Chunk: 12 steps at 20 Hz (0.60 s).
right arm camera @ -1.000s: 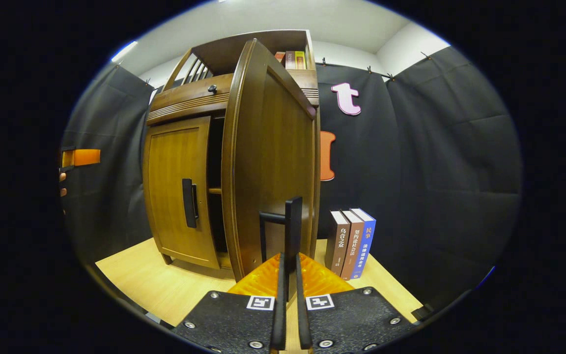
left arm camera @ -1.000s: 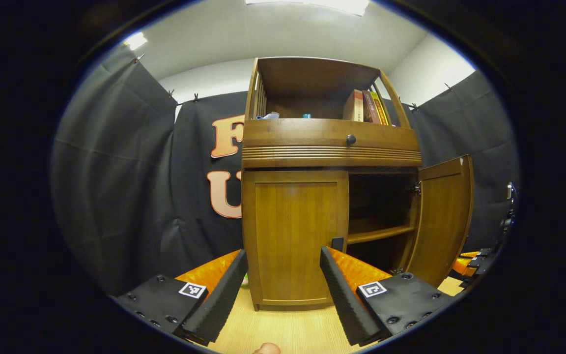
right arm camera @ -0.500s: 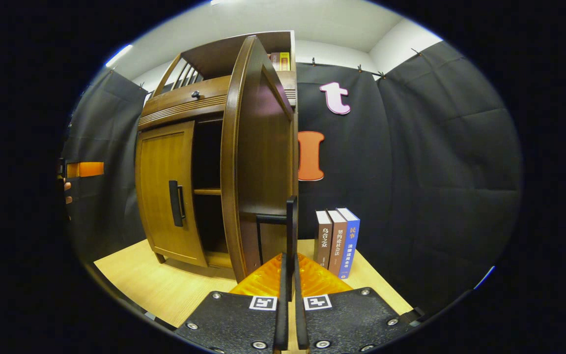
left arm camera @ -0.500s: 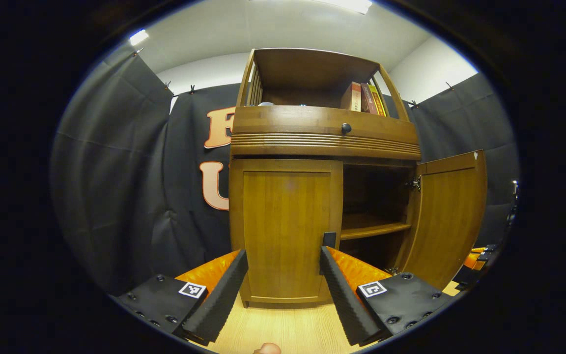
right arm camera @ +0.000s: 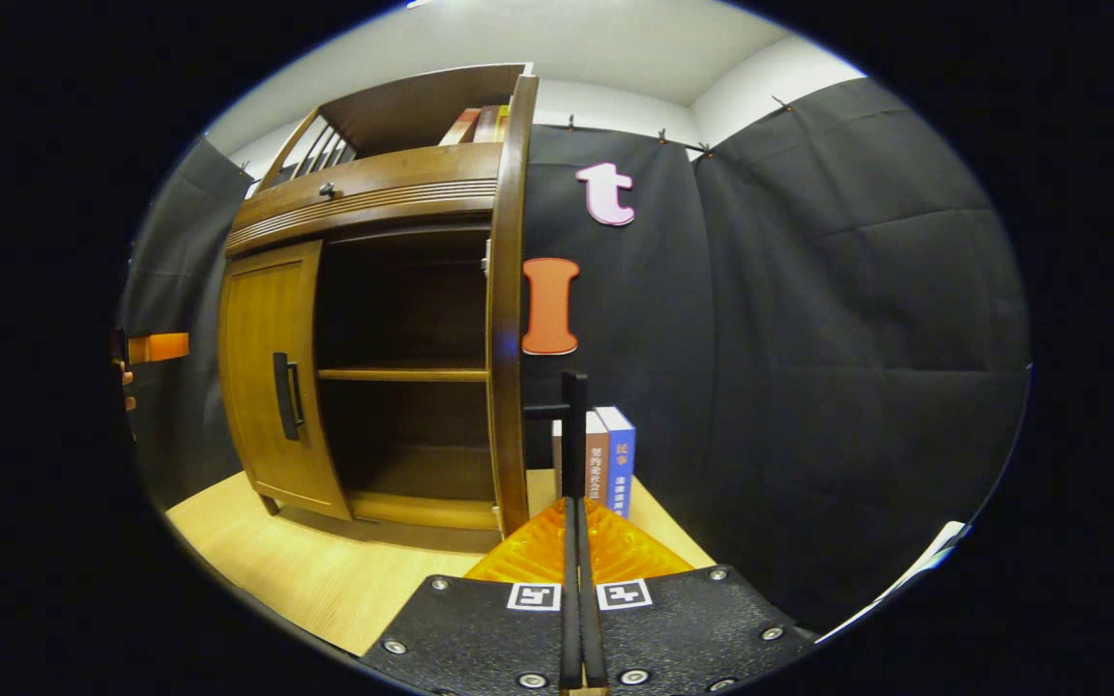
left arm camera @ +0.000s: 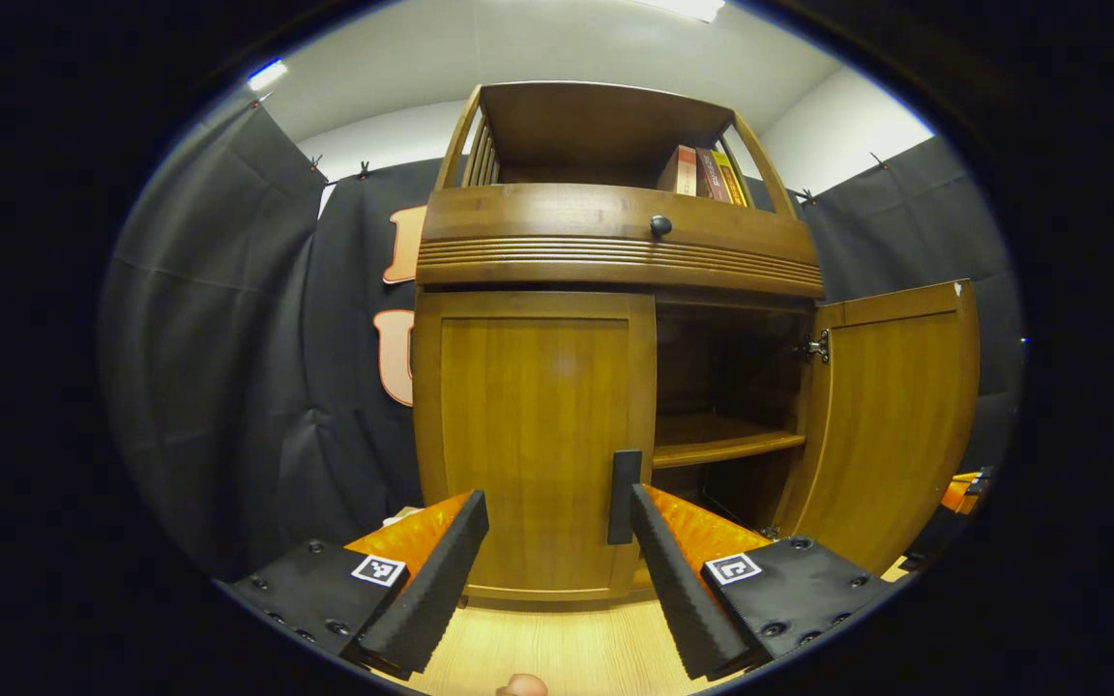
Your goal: Open the right door of the double-door shoe cabinet with the right hand, and open the left door with the left hand.
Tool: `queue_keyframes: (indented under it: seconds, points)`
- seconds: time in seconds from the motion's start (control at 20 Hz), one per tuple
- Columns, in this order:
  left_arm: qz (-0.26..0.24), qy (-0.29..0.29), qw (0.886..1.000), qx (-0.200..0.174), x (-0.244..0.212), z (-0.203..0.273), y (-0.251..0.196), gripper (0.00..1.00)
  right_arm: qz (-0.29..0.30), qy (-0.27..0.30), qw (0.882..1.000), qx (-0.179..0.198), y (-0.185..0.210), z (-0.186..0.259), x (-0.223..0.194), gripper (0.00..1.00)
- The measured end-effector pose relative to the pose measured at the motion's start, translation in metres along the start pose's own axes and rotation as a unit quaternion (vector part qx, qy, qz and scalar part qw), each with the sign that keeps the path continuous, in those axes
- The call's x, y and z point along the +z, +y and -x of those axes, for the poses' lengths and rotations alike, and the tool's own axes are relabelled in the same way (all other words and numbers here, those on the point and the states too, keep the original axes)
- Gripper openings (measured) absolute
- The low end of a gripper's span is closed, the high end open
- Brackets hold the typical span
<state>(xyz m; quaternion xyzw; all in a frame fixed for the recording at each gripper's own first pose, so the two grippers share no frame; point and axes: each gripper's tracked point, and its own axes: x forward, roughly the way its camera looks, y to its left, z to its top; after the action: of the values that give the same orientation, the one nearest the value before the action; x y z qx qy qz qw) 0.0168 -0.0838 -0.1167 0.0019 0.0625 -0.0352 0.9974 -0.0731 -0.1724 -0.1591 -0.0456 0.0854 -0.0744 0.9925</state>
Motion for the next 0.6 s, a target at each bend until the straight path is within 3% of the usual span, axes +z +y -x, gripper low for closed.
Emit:
queue_keyframes:
  seconds: [0.2,0.25,0.3,0.4,0.6]
  points:
    - [-0.005,0.002,1.000,-0.004,-0.007,-0.013,-0.011,0.96,-0.018,-0.005,1.000,-0.003,-0.008,0.008,0.004,0.02]
    - [-0.006,0.004,1.000,-0.006,-0.010,-0.017,-0.014,0.96,-0.019,-0.007,1.000,-0.003,-0.008,0.009,0.005,0.17]
    - [-0.004,0.007,1.000,-0.008,-0.014,-0.020,-0.018,0.95,-0.019,-0.007,1.000,-0.003,-0.007,0.010,0.006,0.05]
    - [0.000,0.011,1.000,-0.013,-0.020,-0.028,-0.024,0.98,-0.019,-0.008,1.000,-0.006,-0.009,0.013,0.008,0.06]
    - [0.001,0.011,1.000,-0.022,-0.029,-0.051,-0.035,0.98,-0.010,-0.018,1.000,-0.016,-0.012,0.016,0.016,0.28]
